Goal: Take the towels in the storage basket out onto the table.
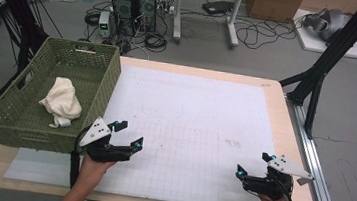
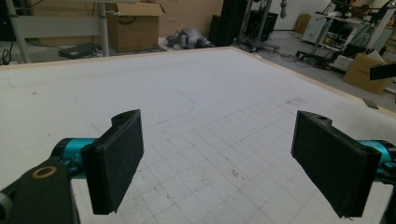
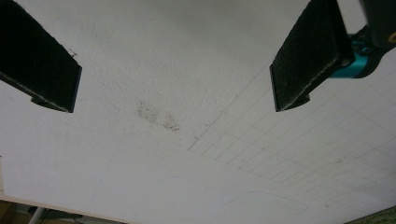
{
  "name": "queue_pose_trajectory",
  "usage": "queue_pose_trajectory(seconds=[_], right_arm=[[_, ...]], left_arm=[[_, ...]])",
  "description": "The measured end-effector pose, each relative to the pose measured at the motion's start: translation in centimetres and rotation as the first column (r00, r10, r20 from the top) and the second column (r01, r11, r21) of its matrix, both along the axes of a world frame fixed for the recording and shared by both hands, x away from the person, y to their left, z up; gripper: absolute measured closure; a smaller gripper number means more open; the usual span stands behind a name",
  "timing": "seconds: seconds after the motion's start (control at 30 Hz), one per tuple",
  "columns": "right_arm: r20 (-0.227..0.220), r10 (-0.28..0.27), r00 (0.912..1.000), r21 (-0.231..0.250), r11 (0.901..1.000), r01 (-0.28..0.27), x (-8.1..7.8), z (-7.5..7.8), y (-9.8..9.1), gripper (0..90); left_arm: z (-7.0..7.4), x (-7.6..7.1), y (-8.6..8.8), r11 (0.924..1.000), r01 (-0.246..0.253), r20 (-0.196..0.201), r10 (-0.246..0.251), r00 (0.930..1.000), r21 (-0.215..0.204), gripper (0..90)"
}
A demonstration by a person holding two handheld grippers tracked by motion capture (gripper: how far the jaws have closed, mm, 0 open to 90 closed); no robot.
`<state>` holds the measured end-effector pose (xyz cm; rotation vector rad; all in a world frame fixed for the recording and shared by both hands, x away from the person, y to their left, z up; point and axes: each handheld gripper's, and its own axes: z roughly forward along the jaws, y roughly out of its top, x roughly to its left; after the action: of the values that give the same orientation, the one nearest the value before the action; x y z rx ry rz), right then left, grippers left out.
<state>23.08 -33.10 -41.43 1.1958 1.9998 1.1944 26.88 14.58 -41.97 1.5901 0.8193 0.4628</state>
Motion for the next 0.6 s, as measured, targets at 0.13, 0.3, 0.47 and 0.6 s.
queue_pose_trajectory(seconds=[0.13,0.3,0.47,0.6], right_arm=[[-0.01,0.0,1.0,-0.002,1.0,0.0,-0.01,-0.2,-0.28,1.2],[-0.02,0.0,0.9998,0.007,1.0,0.0,0.02,-0.4,-0.35,1.2],[-0.03,0.011,0.9995,0.015,0.9998,-0.01,-0.29,-0.52,-0.61,1.2],[-0.022,0.008,0.9997,0.027,0.9996,-0.007,-0.59,-0.25,-0.78,1.2]], left_arm=[[-0.06,0.08,0.01,1.0,-0.006,-0.003,0.006,1.0,-0.004,17.6],[0.16,0.13,0.39,0.9994,-0.022,0.002,0.022,0.9997,-0.026,17.8],[0.24,0.15,0.34,0.9995,-0.028,0.01,0.028,0.9996,-0.016,17.8],[0.52,0.09,0.18,0.9997,-0.021,0.014,0.022,0.9997,-0.01,18.3]])
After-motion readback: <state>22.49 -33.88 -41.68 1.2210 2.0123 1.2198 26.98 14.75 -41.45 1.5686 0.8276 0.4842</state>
